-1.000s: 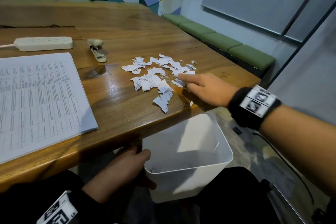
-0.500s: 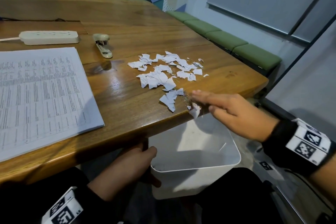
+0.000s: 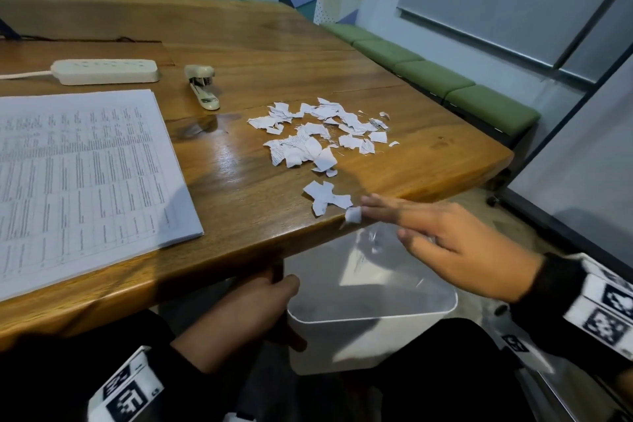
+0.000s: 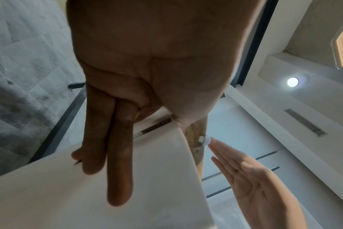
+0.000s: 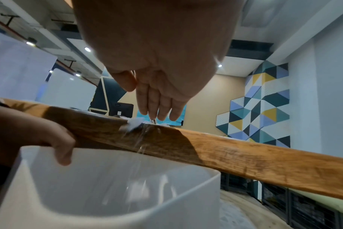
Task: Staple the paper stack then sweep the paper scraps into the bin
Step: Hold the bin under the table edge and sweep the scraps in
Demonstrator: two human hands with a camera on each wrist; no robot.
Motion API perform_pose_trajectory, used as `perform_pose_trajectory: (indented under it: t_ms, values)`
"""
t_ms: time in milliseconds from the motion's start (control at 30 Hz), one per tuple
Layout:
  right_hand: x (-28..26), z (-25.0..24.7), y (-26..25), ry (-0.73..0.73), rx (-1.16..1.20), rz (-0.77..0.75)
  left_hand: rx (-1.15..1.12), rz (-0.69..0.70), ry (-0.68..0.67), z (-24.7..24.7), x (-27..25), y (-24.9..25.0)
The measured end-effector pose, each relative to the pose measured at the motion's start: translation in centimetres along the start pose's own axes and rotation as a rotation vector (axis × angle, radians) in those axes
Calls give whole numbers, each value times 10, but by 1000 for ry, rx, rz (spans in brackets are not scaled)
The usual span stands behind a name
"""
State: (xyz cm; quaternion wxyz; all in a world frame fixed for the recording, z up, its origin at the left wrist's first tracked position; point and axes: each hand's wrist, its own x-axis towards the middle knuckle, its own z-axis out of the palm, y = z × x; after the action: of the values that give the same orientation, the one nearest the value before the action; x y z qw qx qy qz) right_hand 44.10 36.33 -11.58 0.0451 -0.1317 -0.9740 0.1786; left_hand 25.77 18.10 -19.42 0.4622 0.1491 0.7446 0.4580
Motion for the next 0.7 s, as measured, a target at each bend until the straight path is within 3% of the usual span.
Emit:
perform_pose_trajectory:
  t_ms: [133,400,533,700]
  values:
    - [18,-11,1,73,-8,43,62,13,-7,-1,2,-2]
    - [78,13,-23,-40,-21,-71,109,29,-9,-2,-1,-2]
    - [44,20,-24,-51,-16,-113,75,24,-50,-9,1,-6]
    - [4,0,-19,-26,19,-15,54,21,-53,-11,2,-8]
